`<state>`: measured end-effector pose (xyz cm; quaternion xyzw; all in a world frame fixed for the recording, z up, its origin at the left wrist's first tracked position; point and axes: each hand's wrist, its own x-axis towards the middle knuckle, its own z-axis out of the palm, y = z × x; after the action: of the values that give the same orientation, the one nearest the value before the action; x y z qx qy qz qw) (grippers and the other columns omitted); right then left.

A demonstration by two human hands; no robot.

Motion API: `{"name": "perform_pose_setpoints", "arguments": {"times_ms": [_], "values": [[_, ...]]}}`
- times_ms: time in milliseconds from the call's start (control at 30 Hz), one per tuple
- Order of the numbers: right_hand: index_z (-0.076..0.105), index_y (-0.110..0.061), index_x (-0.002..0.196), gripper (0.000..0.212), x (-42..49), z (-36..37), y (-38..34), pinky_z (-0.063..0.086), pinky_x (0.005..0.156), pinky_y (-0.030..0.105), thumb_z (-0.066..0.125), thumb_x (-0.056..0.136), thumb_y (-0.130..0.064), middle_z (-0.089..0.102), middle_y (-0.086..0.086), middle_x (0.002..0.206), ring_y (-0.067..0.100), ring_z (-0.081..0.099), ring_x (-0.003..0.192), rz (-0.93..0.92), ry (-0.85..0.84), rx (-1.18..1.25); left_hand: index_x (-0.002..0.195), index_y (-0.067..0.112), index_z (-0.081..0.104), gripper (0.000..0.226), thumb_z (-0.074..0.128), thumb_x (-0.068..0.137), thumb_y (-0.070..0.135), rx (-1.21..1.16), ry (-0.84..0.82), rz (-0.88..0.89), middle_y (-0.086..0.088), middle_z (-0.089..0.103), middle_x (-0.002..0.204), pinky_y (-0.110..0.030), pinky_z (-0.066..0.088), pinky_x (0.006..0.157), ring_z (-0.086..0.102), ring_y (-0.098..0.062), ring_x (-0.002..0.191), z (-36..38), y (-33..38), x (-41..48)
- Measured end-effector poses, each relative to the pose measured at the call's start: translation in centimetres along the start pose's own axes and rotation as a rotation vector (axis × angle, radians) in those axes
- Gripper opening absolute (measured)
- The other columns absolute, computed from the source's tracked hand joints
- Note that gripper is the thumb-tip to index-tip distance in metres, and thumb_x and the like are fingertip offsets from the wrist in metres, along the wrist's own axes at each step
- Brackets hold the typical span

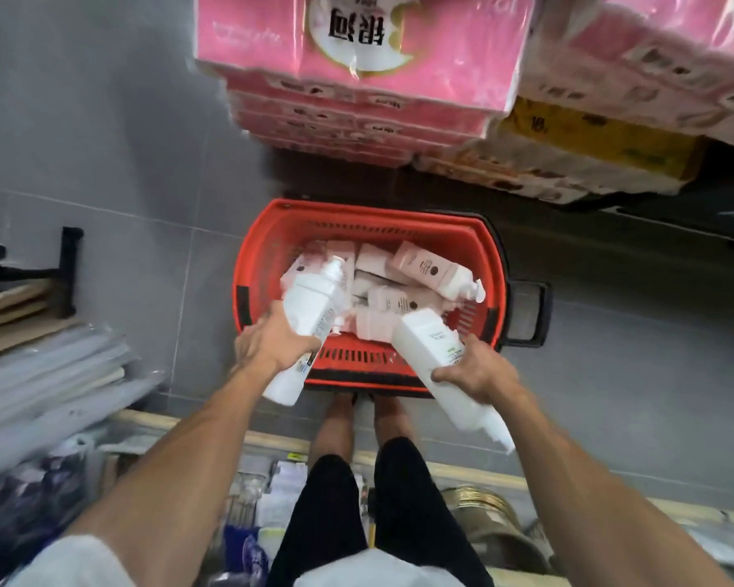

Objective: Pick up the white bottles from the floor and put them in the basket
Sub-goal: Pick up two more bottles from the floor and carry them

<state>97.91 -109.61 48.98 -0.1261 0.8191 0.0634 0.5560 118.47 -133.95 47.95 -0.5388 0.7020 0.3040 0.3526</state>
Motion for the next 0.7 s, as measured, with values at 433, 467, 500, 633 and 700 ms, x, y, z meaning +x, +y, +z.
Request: {"name": "perform_pose_setpoints", "arguments": {"times_ms": [433,467,500,633,700], "values": [[0.037,-0.018,0.145,0.093,21.2,3.6,-6.0,0.047,0.099,0.046,0.077,0.074,-0.062,0.047,0.012,0.14,0.031,0.047,0.129,-0.192,0.099,-0.503,0.141,0.027,0.039,0.091,0.085,0.066,0.052,0.311,-0.041,0.348,-0.009,0.059,0.135,-0.044,0.049,0.09,0.06,-0.037,0.117,6.0,2.2,19.3],[0.038,-0.018,0.145,0.091,22.1,4.4,-6.6,0.046,0.099,0.045,0.077,0.075,-0.061,0.046,0.011,0.141,0.031,0.045,0.131,-0.216,0.107,-0.526,0.14,0.027,0.04,0.09,0.085,0.067,0.052,0.356,-0.017,0.407,-0.01,0.059,0.134,-0.044,0.047,0.092,0.058,-0.037,0.118,6.4,2.3,20.4],[0.04,-0.019,0.144,0.087,22.8,5.2,-7.1,0.044,0.101,0.045,0.076,0.076,-0.06,0.046,0.011,0.142,0.03,0.044,0.131,-0.244,0.128,-0.548,0.142,0.027,0.042,0.088,0.085,0.068,0.051,0.402,0.004,0.445,-0.01,0.057,0.136,-0.045,0.043,0.094,0.056,-0.038,0.119,6.6,2.4,21.3],[0.055,-0.024,0.133,0.05,23.0,7.4,-8.1,0.037,0.108,0.046,0.07,0.086,-0.031,0.051,0.008,0.136,0.031,0.045,0.129,-0.418,0.249,-0.522,0.136,0.025,0.054,0.063,0.079,0.078,0.032,0.368,0.109,0.505,-0.01,0.056,0.132,-0.05,0.04,0.1,0.051,-0.038,0.12,6.7,3.0,22.5],[0.054,-0.021,0.135,0.049,21.8,7.4,-8.1,0.035,0.111,0.045,0.064,0.087,-0.022,0.053,0.007,0.136,0.03,0.045,0.13,-0.458,0.238,-0.484,0.119,0.024,0.061,0.033,0.069,0.087,0.022,0.186,0.243,0.447,-0.009,0.058,0.12,-0.05,0.044,0.094,0.055,-0.038,0.111,5.9,3.6,22.1]]}}
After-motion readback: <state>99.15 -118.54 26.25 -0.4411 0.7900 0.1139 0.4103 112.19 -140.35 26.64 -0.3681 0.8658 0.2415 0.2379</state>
